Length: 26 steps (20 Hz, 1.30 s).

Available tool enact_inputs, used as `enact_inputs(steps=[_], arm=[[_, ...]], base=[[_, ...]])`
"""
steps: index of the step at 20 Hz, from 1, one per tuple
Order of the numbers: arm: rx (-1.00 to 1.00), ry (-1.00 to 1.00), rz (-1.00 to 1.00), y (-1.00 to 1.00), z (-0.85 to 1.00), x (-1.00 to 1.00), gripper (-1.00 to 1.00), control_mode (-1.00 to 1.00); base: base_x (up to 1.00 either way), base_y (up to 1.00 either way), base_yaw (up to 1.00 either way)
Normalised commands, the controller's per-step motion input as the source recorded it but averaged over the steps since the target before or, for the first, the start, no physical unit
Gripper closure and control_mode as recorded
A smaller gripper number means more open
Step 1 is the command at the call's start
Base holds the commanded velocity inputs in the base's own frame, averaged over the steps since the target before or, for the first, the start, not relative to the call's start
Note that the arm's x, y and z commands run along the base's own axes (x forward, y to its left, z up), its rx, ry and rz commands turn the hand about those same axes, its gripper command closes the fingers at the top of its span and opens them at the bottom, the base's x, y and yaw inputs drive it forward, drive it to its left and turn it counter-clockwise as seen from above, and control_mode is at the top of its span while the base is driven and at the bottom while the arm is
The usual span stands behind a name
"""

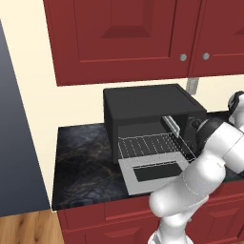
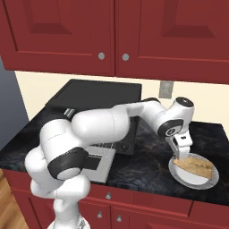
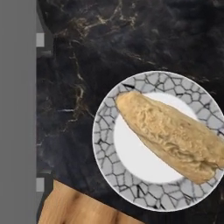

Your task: Pull the toaster oven rack outwards. Pick up the baguette from the plate and place it on the toaster oven rack. Close the toaster oven door fully and set the temperature to the lowest setting.

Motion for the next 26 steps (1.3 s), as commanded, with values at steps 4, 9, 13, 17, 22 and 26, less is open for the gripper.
enact_inputs(steps=[4,9,13,17,22,26], arm=[[0.0,0.0,-0.09,-0.01,-0.39,-0.03,-1.0,-1.0],[0.0,0.0,-0.09,-0.01,-0.17,0.0,-1.0,-1.0],[0.0,0.0,-0.11,-0.16,-0.2,0.0,-1.0,-1.0],[0.0,0.0,-0.22,-0.06,-0.16,0.09,-1.0,-1.0],[0.03,0.0,-0.26,-0.18,-0.07,0.33,-1.0,-1.0],[0.08,0.0,-0.24,-0.25,-0.01,0.34,-1.0,-1.0]], base=[[0.0,0.0,0.0],[0.0,0.0,0.0],[0.0,0.0,0.0],[0.0,0.0,0.0],[0.0,0.0,0.0],[0.0,0.0,0.0]])
